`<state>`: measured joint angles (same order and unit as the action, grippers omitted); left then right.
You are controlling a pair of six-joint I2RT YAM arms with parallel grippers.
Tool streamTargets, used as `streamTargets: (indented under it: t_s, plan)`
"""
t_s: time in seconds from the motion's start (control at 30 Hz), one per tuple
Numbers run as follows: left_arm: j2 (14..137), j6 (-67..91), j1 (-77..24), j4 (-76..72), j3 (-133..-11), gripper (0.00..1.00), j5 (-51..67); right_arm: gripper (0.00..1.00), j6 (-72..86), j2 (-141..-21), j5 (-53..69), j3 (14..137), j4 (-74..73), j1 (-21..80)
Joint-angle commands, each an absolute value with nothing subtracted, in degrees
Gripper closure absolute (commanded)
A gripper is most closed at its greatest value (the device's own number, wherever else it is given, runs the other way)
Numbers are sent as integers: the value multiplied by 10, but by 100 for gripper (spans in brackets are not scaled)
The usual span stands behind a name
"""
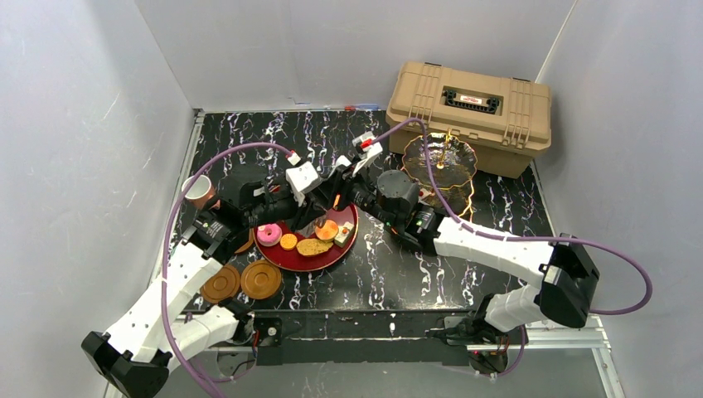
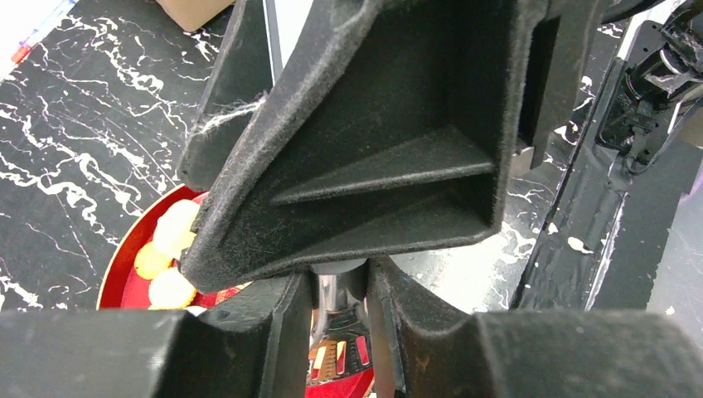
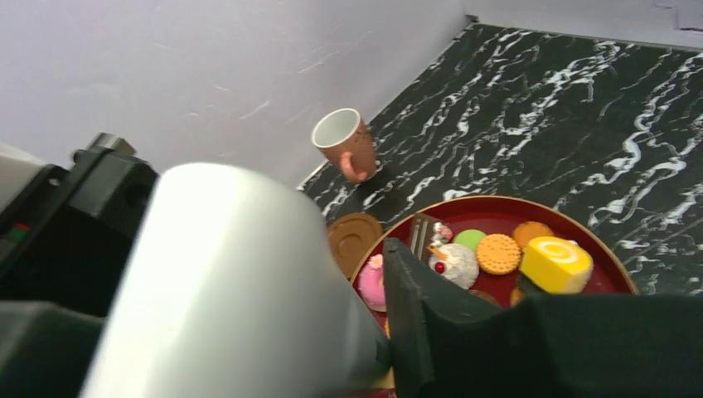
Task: Serve the afternoon tea
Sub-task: Adjust the clamp.
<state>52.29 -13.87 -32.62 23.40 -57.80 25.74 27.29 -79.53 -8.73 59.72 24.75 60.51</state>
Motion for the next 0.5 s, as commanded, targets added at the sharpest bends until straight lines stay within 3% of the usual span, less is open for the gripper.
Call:
streamTargets:
  t_s: [0.0, 0.17, 0.33, 0.47]
  plan:
    - [509, -152, -330, 225, -602, 95, 285, 53, 273, -790, -90, 596, 278, 609]
    - [509, -161, -330, 222, -606, 90, 245, 58, 268, -781, -103, 588, 260, 608]
    - [508, -171, -330, 223, -603, 91, 230, 32, 266, -775, -104, 590, 238, 607]
    - [511, -181, -330, 216, -603, 94, 206, 25, 271, -773, -101, 593, 233, 607]
